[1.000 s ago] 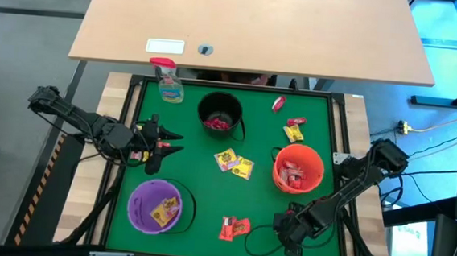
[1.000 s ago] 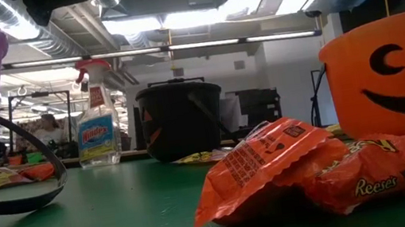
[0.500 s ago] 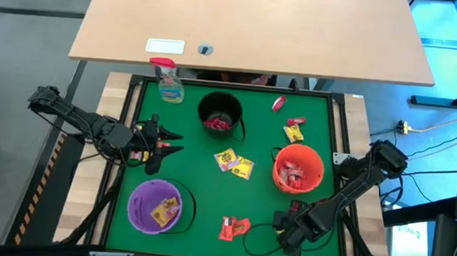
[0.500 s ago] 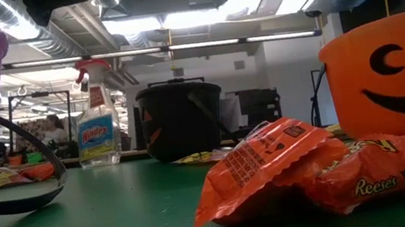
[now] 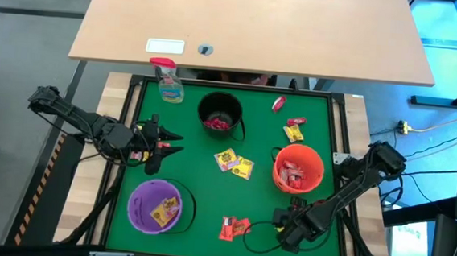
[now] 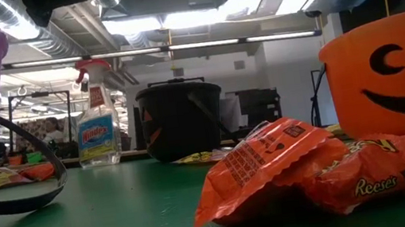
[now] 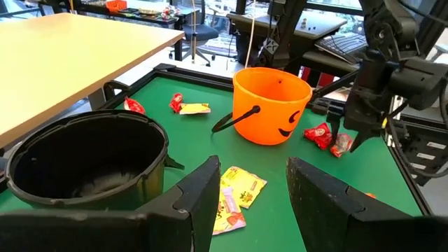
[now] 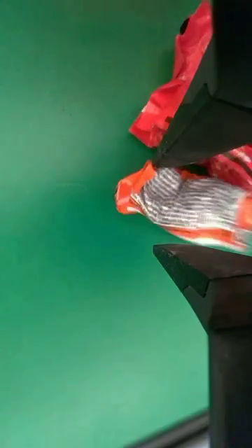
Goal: Sort candy
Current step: Put the orange candy into the orange bucket
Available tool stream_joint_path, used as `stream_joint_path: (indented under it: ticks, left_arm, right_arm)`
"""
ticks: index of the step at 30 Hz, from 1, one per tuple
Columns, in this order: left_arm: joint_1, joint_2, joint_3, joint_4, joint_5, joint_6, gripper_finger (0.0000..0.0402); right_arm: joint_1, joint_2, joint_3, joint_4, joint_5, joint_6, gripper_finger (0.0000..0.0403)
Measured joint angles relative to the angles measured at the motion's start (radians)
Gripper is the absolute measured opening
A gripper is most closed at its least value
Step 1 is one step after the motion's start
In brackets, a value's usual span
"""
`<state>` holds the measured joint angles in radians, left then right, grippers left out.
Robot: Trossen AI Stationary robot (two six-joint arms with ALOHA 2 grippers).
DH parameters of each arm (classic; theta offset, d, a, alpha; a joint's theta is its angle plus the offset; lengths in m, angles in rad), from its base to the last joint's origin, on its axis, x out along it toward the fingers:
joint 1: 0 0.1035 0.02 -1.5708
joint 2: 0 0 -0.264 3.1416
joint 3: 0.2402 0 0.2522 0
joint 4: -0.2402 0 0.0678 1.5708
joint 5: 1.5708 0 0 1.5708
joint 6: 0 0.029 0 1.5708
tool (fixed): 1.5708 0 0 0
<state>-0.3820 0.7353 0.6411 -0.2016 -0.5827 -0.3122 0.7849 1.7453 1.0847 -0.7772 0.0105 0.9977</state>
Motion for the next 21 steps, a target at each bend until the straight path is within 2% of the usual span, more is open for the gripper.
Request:
stream_joint_path:
  ticks: [11,14,21]
  left_arm:
    - [0.0,0.0,0.0,0.0,0.001,0.0,0.0156]
    - [0.0,0.0,0.0,0.0,0.001,0.0,0.0156]
    - [0.0,0.0,0.0,0.0,0.001,0.0,0.0156]
  right_arm:
    - [0.0,0.08,0.006,0.025,-0.026,-0.011,0.0187]
    - [0.0,0.084,0.027,-0.002,-0.025,-0.031,0.0159]
    - [0.0,0.088,0.11,-0.077,0.0,-0.09,0.0056]
